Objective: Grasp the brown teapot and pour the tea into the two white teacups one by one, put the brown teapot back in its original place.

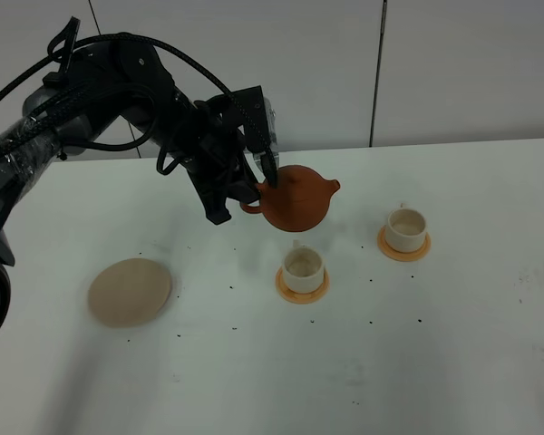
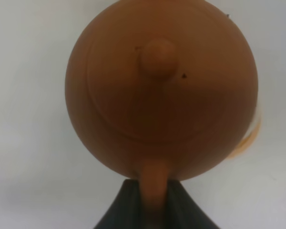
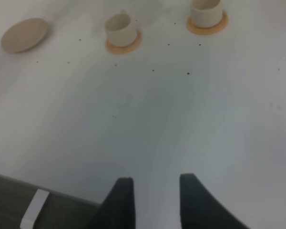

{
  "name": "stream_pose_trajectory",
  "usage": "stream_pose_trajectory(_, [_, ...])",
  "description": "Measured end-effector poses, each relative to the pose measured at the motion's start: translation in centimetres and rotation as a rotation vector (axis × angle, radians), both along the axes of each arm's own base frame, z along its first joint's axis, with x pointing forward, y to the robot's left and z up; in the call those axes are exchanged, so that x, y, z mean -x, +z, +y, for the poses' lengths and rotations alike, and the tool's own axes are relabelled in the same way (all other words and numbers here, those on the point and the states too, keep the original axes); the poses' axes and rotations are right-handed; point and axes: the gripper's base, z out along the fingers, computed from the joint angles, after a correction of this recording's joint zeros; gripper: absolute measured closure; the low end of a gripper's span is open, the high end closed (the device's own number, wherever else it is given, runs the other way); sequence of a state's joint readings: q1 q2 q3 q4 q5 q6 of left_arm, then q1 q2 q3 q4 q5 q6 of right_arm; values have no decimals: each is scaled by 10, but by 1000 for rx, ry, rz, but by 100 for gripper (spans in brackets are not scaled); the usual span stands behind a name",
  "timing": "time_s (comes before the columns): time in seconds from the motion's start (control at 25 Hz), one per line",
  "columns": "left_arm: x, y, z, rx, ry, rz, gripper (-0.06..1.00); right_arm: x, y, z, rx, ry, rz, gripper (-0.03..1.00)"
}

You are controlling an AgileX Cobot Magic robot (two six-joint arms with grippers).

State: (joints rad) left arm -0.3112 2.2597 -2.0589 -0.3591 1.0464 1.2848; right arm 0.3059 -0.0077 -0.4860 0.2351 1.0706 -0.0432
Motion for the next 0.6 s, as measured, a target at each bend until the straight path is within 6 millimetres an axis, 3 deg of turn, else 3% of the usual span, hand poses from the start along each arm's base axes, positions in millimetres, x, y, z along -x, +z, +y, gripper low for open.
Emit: stream_pose_trajectory(0.6, [3, -2, -6, -79, -16, -21, 77, 0, 0, 0, 0, 0, 0, 74])
